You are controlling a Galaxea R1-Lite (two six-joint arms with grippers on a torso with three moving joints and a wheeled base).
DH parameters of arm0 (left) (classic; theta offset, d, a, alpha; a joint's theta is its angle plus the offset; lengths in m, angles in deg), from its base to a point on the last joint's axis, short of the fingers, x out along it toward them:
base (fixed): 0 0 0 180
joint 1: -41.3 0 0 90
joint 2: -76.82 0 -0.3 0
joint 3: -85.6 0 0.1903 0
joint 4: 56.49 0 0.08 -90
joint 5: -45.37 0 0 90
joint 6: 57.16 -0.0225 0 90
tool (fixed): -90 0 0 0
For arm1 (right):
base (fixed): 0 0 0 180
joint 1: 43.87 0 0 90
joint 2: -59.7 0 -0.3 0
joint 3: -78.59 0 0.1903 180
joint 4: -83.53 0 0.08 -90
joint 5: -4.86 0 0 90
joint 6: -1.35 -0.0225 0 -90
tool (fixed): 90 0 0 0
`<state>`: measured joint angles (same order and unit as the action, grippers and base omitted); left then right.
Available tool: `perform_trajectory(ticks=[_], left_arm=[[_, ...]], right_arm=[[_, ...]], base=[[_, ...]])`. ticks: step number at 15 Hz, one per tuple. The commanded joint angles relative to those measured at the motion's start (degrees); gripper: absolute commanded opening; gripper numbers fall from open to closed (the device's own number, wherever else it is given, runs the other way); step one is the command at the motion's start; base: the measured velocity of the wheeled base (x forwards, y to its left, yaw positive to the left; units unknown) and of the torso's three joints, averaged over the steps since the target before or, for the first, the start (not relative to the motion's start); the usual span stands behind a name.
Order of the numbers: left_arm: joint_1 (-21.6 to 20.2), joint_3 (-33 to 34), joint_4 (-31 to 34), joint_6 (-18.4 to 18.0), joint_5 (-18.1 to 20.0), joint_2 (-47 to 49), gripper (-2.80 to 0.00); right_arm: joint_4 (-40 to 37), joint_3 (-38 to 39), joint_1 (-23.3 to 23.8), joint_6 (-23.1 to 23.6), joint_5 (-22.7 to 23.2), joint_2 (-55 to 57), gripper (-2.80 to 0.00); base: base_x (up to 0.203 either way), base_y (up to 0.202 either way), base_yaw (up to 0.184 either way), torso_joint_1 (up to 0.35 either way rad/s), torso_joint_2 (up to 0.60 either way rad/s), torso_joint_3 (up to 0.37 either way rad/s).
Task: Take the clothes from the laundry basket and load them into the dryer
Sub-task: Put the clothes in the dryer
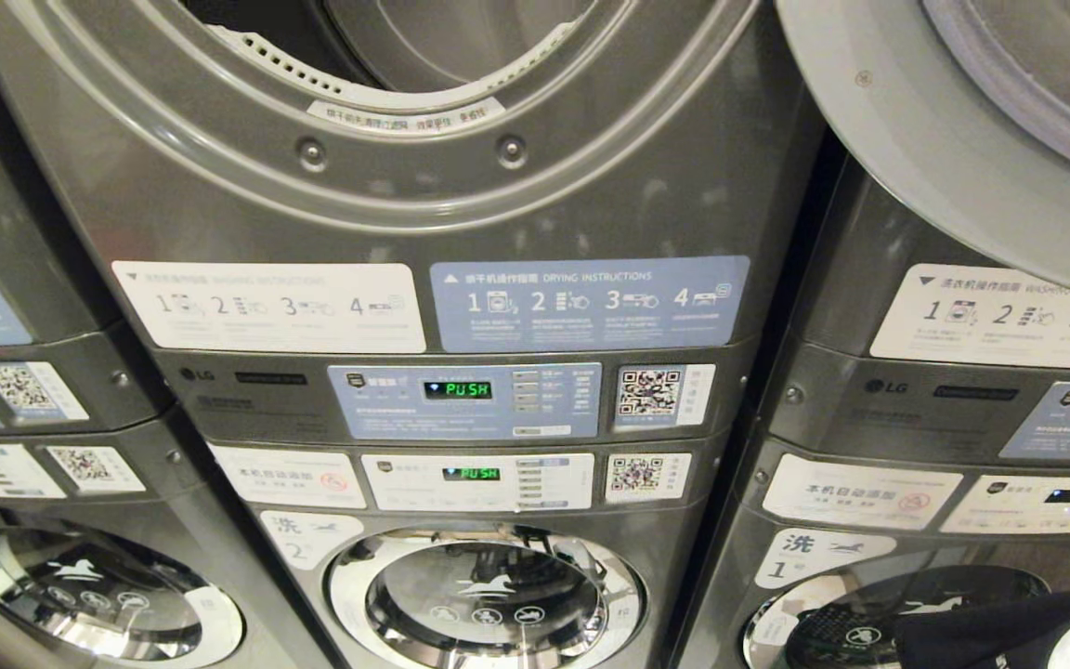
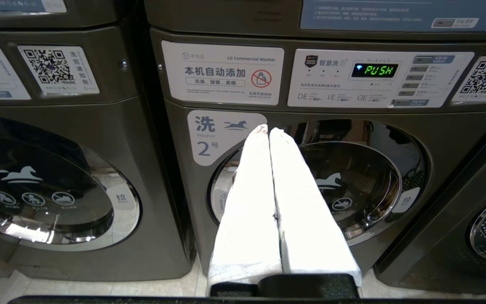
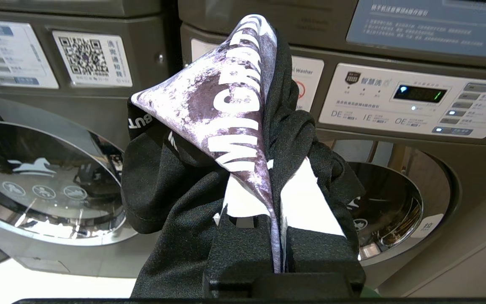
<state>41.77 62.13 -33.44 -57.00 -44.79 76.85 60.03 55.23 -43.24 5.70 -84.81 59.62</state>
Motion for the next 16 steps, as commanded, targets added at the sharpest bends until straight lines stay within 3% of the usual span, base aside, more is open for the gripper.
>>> perform_trajectory(ticks=[1, 16], left_arm=[[-0.02, 0.01, -0.03, 0.02, -0.02, -0.02, -2.80], [-0.02, 0.01, -0.03, 0.02, -0.02, -0.02, -2.80]], right_arm=[[-0.04, 0.00, -0.01, -0.05, 0.02, -0.01, -2.80], [-0.04, 0.00, -0.01, -0.05, 0.02, -0.01, -2.80]], base=[[0.000, 0.000, 0.000, 0.138, -0.29, -0.163], [0.000, 0.000, 0.000, 0.101, -0.21, -0.108]])
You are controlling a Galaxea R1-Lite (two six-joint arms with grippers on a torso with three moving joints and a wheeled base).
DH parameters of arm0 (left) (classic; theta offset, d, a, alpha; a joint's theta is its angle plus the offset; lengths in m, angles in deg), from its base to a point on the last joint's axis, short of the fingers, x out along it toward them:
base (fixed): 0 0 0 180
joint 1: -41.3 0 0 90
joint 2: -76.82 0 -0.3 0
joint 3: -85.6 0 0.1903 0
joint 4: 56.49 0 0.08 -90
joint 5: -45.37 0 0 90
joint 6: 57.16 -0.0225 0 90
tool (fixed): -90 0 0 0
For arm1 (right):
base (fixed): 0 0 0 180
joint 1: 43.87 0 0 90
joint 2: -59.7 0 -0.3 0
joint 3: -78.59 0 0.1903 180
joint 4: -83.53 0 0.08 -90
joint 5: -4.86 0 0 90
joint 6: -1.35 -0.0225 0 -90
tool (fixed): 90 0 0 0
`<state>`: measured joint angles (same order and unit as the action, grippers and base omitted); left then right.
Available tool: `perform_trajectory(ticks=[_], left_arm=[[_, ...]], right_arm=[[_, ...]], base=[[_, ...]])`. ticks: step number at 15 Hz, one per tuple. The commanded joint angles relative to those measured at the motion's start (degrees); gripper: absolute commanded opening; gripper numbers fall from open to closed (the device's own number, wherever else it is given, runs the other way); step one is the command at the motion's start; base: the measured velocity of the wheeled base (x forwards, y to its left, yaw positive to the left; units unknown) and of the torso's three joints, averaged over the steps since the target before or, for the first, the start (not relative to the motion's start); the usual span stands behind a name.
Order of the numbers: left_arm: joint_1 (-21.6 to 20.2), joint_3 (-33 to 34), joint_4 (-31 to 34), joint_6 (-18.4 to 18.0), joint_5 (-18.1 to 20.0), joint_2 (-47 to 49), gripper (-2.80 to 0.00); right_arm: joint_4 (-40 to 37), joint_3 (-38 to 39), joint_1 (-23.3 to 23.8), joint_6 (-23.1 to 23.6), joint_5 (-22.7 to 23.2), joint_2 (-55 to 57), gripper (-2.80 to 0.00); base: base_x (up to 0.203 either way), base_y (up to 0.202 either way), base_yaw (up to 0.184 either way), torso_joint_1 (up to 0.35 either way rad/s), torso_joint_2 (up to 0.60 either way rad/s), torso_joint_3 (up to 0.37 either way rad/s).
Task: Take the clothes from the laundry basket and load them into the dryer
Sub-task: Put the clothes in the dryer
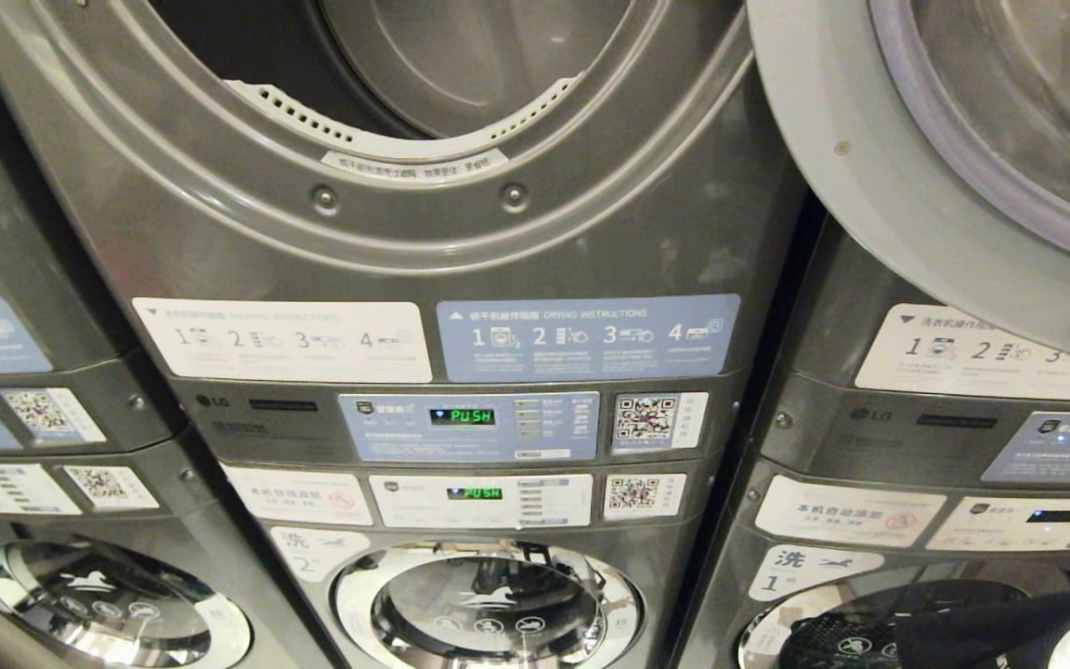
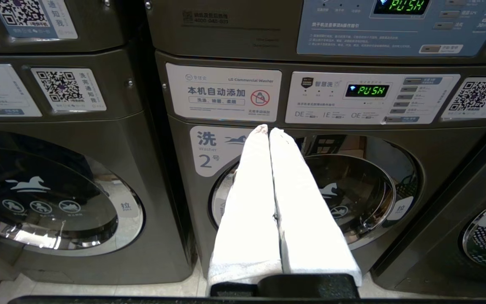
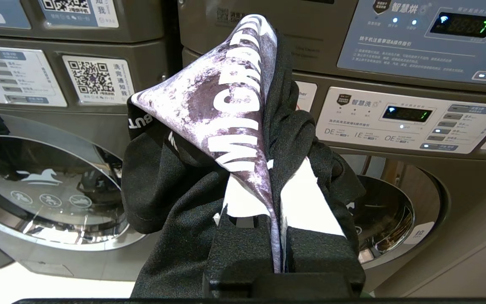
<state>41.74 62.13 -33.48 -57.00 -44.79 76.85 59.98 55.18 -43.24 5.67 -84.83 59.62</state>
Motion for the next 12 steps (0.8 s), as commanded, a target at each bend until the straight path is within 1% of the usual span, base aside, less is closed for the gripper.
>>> perform_trajectory(ticks=[1, 12], left_arm=[[0.03, 0.01, 0.00, 0.02, -0.02, -0.02, -2.80], [0.09, 0.01, 0.00, 0.02, -0.02, -0.02, -2.80]], right_arm=[[0.01, 0.05, -0.01, -0.19, 0.04, -0.01, -2.80], [0.01, -0.04, -0.01, -0.27, -0.04, -0.01, -2.80]], base=[[0.000, 0.000, 0.000, 0.057, -0.14, -0.069], [0.000, 0.000, 0.000, 0.067, -0.14, -0.071]])
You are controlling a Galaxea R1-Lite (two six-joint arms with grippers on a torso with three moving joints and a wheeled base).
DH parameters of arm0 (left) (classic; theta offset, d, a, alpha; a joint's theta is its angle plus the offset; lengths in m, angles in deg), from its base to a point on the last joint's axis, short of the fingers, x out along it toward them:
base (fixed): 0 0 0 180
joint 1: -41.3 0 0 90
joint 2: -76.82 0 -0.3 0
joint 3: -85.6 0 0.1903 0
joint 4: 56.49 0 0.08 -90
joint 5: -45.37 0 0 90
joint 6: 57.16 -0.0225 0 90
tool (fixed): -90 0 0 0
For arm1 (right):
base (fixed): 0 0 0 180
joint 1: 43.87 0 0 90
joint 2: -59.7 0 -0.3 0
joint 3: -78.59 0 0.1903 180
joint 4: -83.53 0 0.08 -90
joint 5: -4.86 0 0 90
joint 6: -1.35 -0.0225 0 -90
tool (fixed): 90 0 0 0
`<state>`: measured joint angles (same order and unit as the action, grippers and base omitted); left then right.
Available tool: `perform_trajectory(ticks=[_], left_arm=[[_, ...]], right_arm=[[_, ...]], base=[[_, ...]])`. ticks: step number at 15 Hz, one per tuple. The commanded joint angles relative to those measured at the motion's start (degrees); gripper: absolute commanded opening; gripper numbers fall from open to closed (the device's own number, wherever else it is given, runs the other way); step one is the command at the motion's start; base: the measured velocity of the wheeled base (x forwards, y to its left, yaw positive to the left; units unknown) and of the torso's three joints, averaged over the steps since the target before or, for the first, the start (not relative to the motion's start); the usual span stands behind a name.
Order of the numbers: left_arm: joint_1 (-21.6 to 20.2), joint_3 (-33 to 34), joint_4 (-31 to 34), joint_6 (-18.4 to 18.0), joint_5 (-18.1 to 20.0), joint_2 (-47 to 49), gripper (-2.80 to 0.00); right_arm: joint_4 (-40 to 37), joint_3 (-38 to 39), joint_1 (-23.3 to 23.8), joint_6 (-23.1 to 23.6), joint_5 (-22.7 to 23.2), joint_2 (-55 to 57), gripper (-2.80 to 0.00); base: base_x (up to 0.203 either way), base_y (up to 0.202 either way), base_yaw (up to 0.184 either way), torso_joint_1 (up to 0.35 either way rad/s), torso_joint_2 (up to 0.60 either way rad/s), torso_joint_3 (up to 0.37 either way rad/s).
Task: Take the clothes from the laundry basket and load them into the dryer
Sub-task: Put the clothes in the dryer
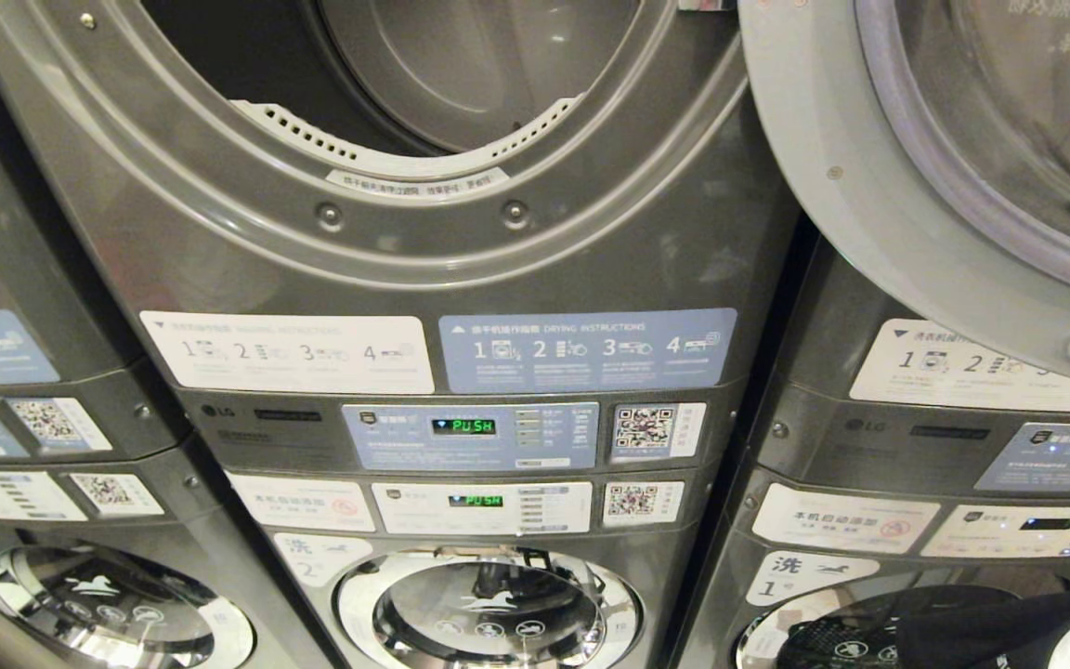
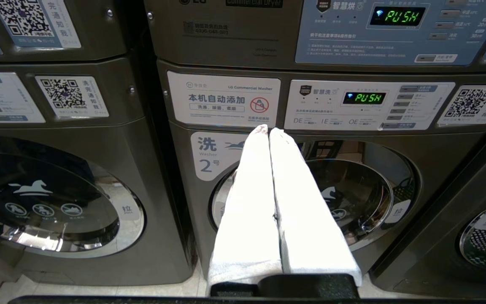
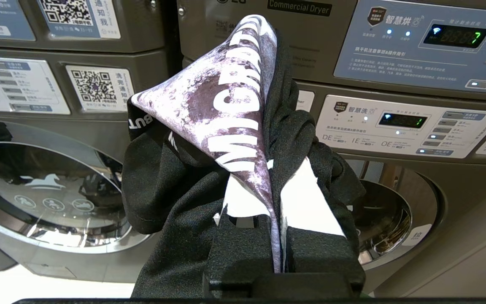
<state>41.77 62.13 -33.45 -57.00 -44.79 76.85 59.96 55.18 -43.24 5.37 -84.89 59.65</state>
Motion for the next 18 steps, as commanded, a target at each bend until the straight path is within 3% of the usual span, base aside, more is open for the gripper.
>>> perform_trajectory(ticks=[1, 18], left_arm=[[0.05, 0.01, -0.02, 0.02, -0.02, -0.02, -2.80], [0.06, 0.01, -0.02, 0.02, -0.02, -0.02, -2.80]], right_arm=[[0.03, 0.05, -0.01, 0.02, 0.02, -0.04, -2.80], [0.03, 0.05, -0.01, 0.20, 0.02, -0.04, -2.80]], base=[[0.000, 0.000, 0.000, 0.056, -0.11, -0.056], [0.000, 0.000, 0.000, 0.062, -0.12, -0.063]])
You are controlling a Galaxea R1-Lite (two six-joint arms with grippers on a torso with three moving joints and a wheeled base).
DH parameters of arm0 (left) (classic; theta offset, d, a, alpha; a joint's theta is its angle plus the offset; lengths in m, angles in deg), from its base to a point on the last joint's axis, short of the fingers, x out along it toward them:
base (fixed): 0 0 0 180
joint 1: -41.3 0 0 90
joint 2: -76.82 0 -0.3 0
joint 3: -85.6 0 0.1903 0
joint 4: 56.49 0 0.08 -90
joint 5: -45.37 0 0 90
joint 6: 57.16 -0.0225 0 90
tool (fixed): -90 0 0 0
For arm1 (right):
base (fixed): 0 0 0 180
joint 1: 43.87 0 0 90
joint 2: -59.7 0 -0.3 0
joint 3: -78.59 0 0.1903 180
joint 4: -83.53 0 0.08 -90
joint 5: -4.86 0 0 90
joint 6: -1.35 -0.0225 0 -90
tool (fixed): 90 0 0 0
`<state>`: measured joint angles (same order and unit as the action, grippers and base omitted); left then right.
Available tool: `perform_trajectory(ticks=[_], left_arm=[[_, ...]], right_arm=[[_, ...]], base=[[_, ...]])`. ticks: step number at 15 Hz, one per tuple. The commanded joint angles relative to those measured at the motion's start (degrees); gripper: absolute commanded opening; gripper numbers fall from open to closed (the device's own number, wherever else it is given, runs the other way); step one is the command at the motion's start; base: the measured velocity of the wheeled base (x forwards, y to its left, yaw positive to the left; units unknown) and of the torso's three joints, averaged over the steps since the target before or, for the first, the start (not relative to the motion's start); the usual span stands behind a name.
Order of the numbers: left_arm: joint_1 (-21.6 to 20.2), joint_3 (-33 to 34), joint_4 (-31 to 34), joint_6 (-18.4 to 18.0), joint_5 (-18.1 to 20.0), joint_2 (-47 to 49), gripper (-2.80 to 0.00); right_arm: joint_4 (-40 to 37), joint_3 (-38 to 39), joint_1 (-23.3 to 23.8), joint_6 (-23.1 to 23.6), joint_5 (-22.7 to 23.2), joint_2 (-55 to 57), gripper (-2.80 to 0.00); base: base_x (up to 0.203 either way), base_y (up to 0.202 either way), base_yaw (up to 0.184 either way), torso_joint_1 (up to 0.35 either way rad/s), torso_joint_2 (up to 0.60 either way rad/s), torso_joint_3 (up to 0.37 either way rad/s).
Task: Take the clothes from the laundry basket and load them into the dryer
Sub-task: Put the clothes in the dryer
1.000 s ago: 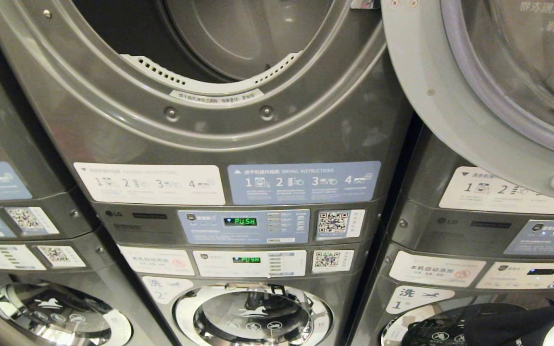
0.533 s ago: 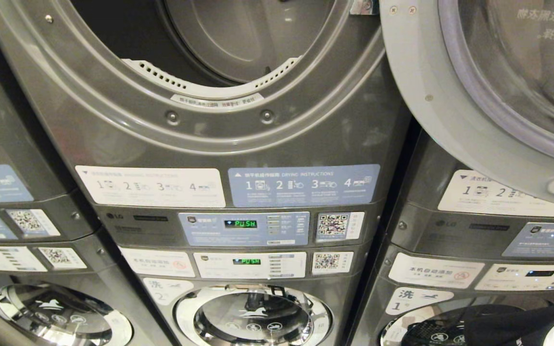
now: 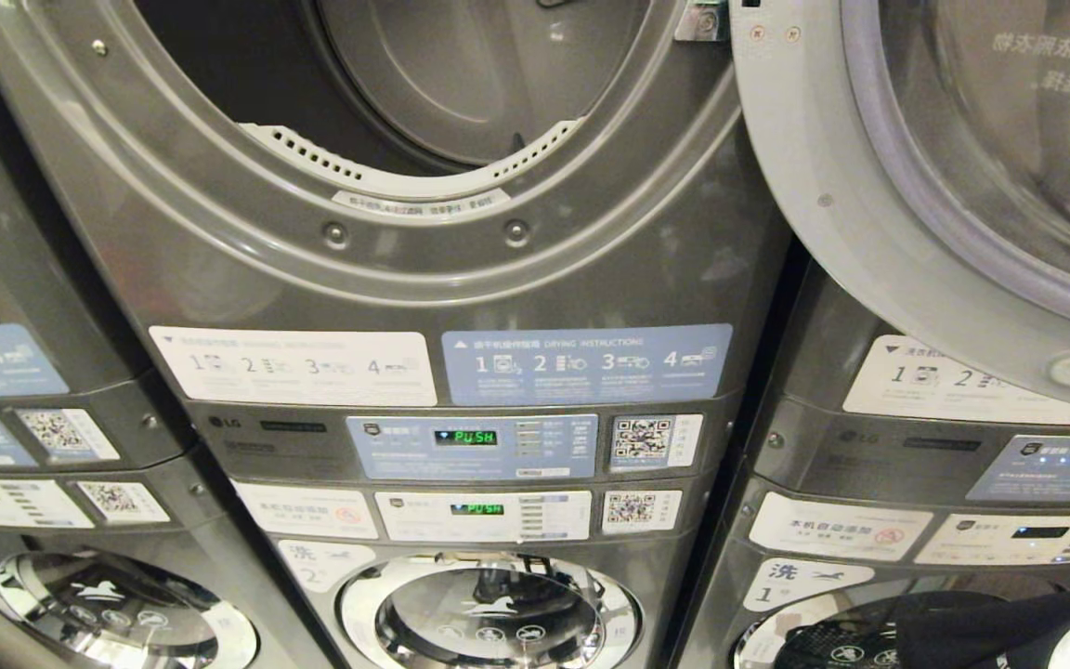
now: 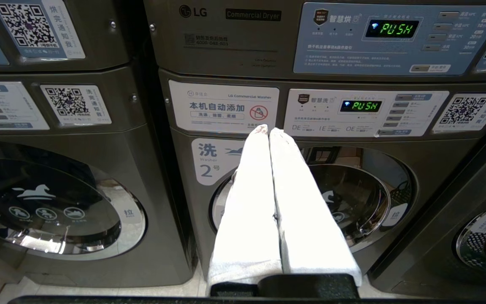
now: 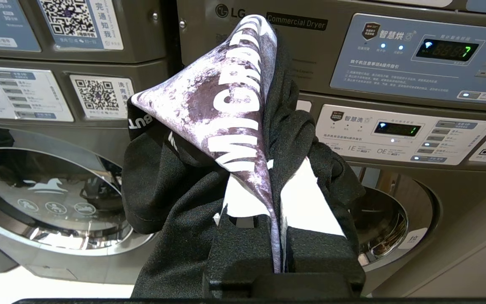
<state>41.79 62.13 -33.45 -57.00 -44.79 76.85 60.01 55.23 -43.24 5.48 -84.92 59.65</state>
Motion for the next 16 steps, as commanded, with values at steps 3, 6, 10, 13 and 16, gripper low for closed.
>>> perform_trajectory(ticks=[3, 6, 10, 13, 16], left_arm=[[-0.05, 0.01, -0.02, 0.02, -0.02, -0.02, -2.80], [-0.02, 0.01, -0.02, 0.02, -0.02, -0.02, -2.80], [-0.04, 0.01, -0.02, 0.02, -0.02, -0.02, -2.80], [-0.05, 0.01, -0.02, 0.02, -0.02, -0.02, -2.80], [0.04, 0.01, -0.02, 0.02, -0.02, -0.02, -2.80]], right_arm=[[-0.02, 0.00, -0.01, 0.09, 0.04, -0.04, -2.80], [-0.02, 0.00, -0.01, 0.09, 0.04, -0.04, -2.80], [-0.02, 0.00, -0.01, 0.09, 0.04, -0.04, -2.80], [-0.02, 0.00, -0.01, 0.17, 0.04, -0.04, -2.80], [-0.02, 0.00, -0.01, 0.17, 0.04, -0.04, -2.80]], base=[[0.000, 0.000, 0.000, 0.063, -0.11, -0.061], [0.000, 0.000, 0.000, 0.059, -0.11, -0.056], [0.000, 0.000, 0.000, 0.058, -0.11, -0.056], [0.000, 0.000, 0.000, 0.057, -0.11, -0.058], [0.000, 0.000, 0.000, 0.063, -0.12, -0.065]])
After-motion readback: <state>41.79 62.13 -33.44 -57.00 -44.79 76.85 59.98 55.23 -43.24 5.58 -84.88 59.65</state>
